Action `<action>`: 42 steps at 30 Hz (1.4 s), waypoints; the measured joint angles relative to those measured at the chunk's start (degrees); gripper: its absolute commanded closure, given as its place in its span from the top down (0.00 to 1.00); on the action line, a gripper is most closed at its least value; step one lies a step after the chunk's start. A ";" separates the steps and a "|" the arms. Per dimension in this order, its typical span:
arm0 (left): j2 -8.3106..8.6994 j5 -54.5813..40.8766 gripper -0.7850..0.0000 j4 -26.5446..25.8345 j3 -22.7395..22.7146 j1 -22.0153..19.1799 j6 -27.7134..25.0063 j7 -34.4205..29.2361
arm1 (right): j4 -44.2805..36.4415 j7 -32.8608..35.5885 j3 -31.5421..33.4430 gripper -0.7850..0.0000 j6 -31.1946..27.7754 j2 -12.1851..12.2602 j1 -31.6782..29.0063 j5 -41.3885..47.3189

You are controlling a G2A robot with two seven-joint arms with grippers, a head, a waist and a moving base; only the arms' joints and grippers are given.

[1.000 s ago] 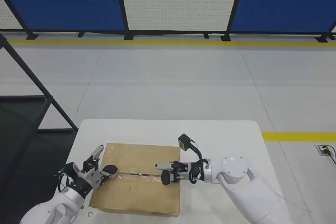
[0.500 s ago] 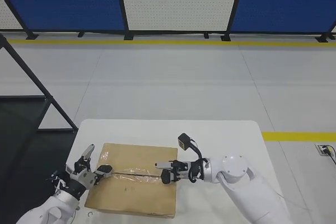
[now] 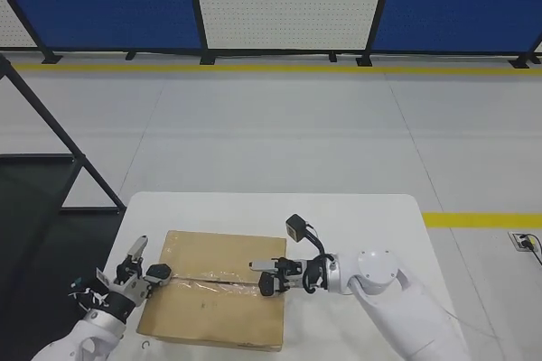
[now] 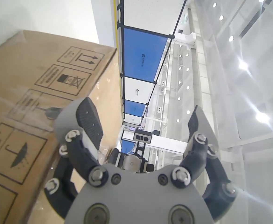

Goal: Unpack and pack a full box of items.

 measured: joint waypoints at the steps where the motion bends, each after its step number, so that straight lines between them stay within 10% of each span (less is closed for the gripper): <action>1: -0.02 -0.23 1.00 0.22 0.12 -0.10 -0.08 0.12 | -0.22 -0.03 -0.03 1.00 0.06 -0.03 0.04 -0.02; 3: -0.06 -0.84 1.00 0.36 0.21 -0.18 -0.17 0.36 | -0.79 -0.14 -0.16 1.00 0.08 -0.12 0.20 -0.03; 4: -0.08 -1.26 1.00 0.30 0.22 -0.18 -0.21 0.49 | -1.35 -0.22 -0.38 0.77 0.09 -0.22 0.42 -0.08; 6: -0.10 -1.83 1.00 0.00 0.20 -0.03 -0.23 0.48 | -2.30 -0.38 -1.02 0.00 0.32 -0.47 1.04 -0.41; 24: -0.19 -5.95 1.00 -1.82 -0.35 1.35 -0.34 1.28 | -4.36 -4.53 -9.30 0.00 6.65 -3.24 5.94 -6.13; 42: -0.08 -6.99 1.00 -0.90 -0.23 0.60 -0.07 1.20 | 13.59 -12.74 -24.96 0.00 13.93 -15.02 20.29 -5.92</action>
